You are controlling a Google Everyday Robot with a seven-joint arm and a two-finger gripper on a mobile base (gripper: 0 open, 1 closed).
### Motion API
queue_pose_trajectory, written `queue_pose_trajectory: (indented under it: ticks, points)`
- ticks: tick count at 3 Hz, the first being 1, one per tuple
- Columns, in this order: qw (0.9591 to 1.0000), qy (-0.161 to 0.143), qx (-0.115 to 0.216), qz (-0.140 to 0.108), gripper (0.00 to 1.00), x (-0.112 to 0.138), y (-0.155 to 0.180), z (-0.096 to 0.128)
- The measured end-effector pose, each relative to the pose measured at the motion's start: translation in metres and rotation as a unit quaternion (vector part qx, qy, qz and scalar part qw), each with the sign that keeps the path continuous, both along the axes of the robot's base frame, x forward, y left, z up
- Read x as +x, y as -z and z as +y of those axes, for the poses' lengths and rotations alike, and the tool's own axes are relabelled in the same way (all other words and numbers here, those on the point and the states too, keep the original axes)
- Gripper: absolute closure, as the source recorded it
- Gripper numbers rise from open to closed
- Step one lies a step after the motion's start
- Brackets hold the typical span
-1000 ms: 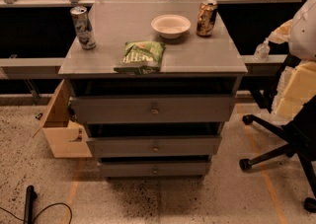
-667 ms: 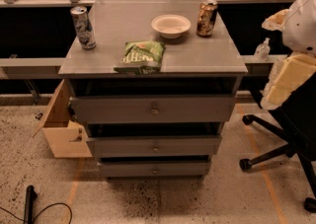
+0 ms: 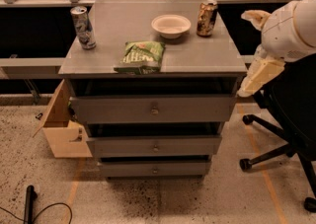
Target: Move paper bowl near redbull can
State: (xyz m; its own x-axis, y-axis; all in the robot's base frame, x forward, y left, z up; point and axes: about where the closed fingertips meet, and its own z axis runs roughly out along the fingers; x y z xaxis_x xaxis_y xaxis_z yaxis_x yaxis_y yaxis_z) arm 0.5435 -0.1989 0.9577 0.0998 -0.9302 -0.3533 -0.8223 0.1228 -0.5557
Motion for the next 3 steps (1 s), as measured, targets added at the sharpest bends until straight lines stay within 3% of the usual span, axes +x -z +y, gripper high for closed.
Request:
queue_pose_trajectory:
  ticks: [1,2,3]
  points:
    - [0.9928,-0.06,0.021,-0.102,0.0,0.052,-0.01,0.028]
    - [0.9747,-0.082,0.049,-0.202,0.0,0.109,-0.042,0.05]
    - [0.9694,-0.078,0.05,-0.227,0.0,0.12,-0.052,0.048]
